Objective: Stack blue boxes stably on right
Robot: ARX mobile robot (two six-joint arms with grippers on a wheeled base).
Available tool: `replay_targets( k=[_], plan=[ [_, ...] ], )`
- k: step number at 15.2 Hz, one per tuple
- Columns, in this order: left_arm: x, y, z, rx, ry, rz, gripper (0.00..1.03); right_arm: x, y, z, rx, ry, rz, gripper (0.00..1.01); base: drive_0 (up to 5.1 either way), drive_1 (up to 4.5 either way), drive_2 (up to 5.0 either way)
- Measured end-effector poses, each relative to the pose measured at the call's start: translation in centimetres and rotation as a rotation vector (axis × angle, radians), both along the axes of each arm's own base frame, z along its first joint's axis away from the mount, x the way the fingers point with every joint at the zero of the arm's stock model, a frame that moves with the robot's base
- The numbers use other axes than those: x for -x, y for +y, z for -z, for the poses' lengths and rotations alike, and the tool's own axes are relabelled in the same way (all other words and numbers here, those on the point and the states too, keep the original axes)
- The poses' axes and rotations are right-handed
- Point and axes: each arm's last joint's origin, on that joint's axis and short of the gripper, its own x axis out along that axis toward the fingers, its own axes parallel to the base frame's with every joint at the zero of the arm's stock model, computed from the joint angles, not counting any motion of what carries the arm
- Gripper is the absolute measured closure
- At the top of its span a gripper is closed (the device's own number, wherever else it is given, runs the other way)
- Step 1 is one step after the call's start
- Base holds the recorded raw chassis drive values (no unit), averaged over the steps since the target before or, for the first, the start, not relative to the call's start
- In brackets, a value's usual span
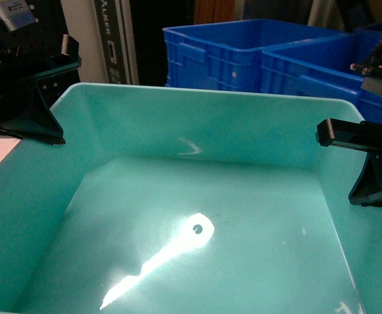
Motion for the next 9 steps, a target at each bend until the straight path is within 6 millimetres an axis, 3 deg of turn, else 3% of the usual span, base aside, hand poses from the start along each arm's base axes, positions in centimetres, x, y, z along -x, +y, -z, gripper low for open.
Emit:
replay_targets(
  k=[4, 9],
  plan=[
    [0.04, -0.04, 0.03, 0.000, 0.004, 0.002, 1.01, 0.07, -0.02, -0.03, 0.003, 0.003, 0.001, 0.99, 1.2, -6.73, 0.2],
    [0.14, -0.20, -0.18, 0.003, -0.006, 0.008, 1.01, 0.09, -0.19, -0.21, 0.004, -0.003, 0.007, 0.99, -1.6, -1.58, -1.6]
  ],
)
